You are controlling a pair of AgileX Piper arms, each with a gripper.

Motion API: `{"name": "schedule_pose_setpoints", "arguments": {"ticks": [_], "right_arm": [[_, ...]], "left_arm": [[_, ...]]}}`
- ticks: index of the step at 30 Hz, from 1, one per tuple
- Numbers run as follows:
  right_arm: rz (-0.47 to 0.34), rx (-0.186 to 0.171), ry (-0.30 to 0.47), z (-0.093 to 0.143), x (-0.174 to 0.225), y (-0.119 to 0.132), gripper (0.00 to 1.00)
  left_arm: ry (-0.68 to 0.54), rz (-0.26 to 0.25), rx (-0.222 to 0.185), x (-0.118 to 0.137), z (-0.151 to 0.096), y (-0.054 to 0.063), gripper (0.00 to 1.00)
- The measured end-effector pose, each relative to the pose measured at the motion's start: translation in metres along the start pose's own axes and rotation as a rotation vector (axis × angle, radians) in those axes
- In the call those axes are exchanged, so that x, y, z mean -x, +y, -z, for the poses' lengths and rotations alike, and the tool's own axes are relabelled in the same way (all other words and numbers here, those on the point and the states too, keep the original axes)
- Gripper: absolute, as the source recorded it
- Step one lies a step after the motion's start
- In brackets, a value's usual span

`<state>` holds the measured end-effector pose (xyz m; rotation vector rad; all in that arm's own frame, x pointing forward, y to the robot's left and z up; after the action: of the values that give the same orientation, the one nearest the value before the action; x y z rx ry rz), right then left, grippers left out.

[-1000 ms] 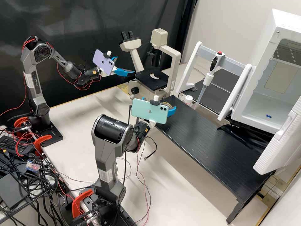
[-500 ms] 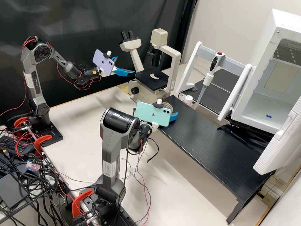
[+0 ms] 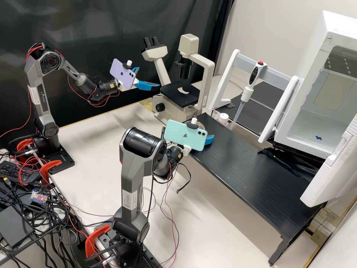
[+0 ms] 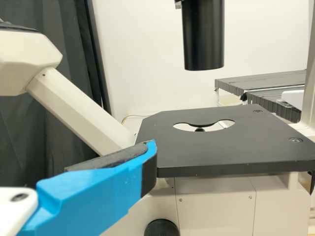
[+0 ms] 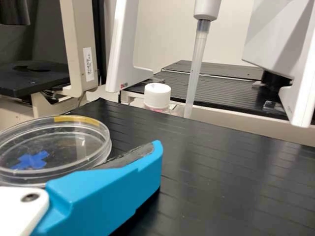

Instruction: Move the petri dish to the incubator

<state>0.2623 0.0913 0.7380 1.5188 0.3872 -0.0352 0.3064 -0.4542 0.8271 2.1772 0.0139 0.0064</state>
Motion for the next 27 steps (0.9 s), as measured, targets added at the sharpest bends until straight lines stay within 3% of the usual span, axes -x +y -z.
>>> {"name": "schedule_pose_setpoints", "arguments": {"ticks": [27], "right_arm": [[0.017,-0.002,-0.009,-0.0029,-0.0031,-0.0040,0.00]], "left_arm": [[0.000,0.000,0.000,0.0000,0.0000,0.0000,1.00]]}}
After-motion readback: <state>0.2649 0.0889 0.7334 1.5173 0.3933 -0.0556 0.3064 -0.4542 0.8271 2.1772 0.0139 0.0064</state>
